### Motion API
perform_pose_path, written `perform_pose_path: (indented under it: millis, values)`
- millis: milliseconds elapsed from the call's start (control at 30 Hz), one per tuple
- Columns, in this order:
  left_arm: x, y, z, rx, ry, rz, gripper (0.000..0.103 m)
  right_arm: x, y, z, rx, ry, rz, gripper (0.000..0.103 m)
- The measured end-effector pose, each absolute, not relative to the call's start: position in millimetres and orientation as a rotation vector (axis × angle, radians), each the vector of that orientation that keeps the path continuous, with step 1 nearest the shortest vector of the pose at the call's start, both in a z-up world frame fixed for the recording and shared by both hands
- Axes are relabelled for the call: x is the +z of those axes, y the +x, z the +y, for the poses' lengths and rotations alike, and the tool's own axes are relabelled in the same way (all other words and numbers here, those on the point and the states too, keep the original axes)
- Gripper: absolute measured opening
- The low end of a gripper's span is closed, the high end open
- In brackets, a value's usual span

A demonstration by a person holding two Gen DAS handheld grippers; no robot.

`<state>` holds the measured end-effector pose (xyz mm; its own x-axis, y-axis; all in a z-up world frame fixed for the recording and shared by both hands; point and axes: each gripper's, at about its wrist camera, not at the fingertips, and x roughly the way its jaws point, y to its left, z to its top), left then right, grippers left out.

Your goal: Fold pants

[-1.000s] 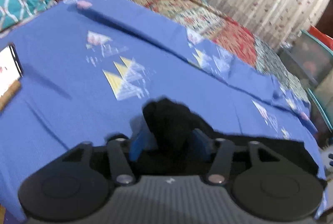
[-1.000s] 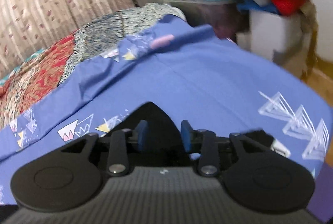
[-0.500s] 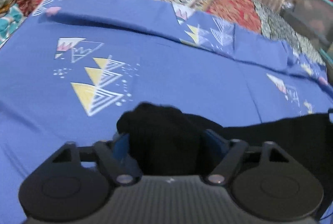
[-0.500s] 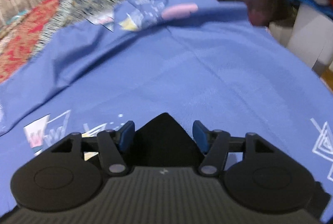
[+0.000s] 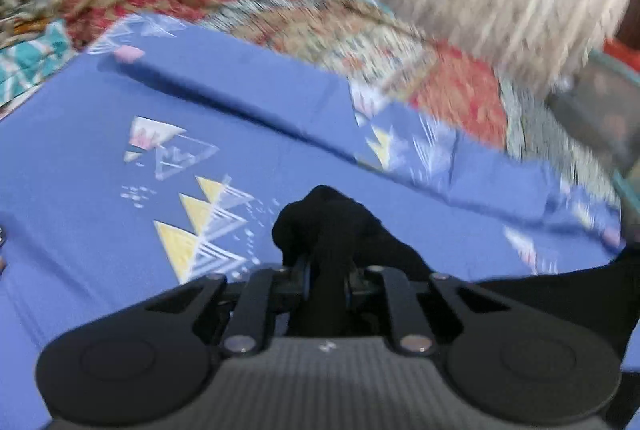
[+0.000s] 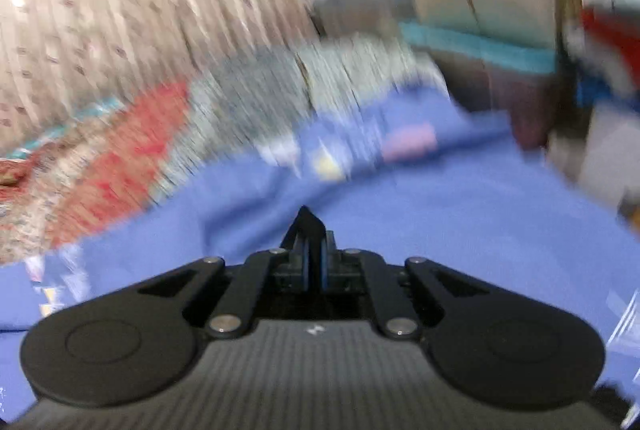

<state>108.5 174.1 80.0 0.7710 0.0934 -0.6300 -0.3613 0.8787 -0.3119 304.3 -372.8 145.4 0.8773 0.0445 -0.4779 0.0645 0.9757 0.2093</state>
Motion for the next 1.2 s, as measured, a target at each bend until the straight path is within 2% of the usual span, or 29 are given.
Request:
perform_pose_path:
  millis: [100, 133, 200, 267, 367, 500, 700, 800, 867, 933, 967, 1033, 1067, 1200]
  values:
    - [70, 89, 190, 0.300, -0.506, 0.661, 0.012, 156, 273, -338, 0.118, 0.091, 0.457, 0.009]
    - [64, 86, 194, 0.308, -0.524, 0.679, 0.012, 149, 263, -322, 0.178, 0.053, 0.481, 0.012]
    - [48, 78, 199, 0.315, -0.562, 0.732, 0.012, 123, 250, -293, 0.305, 0.000, 0.573, 0.019]
    - [37, 73, 199, 0.319, -0.568, 0.765, 0.013, 84, 238, -261, 0.455, -0.069, 0.733, 0.030]
    - [35, 67, 194, 0.315, -0.536, 0.767, 0.013, 49, 219, -237, 0.522, -0.196, 0.819, 0.030]
    - [41, 69, 187, 0.308, -0.496, 0.759, 0.013, 65, 224, -264, 0.482, -0.124, 0.767, 0.030]
    - [37, 66, 182, 0.326, -0.504, 0.750, 0.013, 105, 298, -310, 0.293, 0.040, 0.702, 0.033]
    - [37, 64, 182, 0.326, -0.505, 0.754, 0.014, 91, 336, -310, 0.259, 0.065, 0.784, 0.046]
    - [38, 66, 183, 0.322, -0.503, 0.757, 0.014, 69, 353, -305, 0.280, 0.078, 0.865, 0.067]
    - [39, 69, 184, 0.321, -0.494, 0.760, 0.014, 42, 361, -300, 0.296, 0.055, 0.973, 0.074]
    - [40, 72, 184, 0.320, -0.483, 0.762, 0.013, 29, 357, -295, 0.307, 0.031, 1.025, 0.062]
    - [44, 78, 182, 0.321, -0.457, 0.757, 0.012, 16, 346, -291, 0.312, -0.010, 1.035, 0.025]
    - [47, 81, 183, 0.323, -0.443, 0.748, 0.012, 23, 342, -292, 0.306, 0.006, 0.998, 0.011]
    - [65, 101, 191, 0.325, -0.444, 0.685, 0.012, 78, 337, -350, 0.107, 0.269, 0.693, 0.011]
